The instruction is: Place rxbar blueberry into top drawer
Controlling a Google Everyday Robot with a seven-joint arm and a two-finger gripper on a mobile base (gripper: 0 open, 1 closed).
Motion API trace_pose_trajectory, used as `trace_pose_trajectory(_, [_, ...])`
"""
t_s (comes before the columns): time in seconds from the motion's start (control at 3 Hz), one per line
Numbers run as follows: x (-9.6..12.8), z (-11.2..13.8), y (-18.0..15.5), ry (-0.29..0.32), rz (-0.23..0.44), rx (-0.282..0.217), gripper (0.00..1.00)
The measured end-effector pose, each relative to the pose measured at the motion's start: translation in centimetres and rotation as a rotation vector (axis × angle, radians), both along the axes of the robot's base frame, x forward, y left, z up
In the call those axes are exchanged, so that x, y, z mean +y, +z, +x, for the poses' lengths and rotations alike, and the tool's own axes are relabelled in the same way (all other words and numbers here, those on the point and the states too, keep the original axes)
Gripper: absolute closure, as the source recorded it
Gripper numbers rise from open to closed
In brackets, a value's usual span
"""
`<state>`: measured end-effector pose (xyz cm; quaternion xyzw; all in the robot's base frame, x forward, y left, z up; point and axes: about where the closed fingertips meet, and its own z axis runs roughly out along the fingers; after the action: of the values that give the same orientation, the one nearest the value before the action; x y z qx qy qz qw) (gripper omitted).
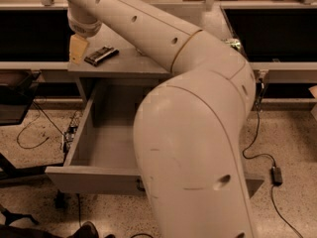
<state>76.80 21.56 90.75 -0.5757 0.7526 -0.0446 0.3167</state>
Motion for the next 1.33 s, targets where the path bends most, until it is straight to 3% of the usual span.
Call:
trace_pose_trajectory(0.67, [0.1,0.8,-1.0,0.013,0.018,0.008,0.0])
trace_pose_trajectory(1.33, [-2.7,3.3,-3.0,-0.062,0.088,0.044,0.0])
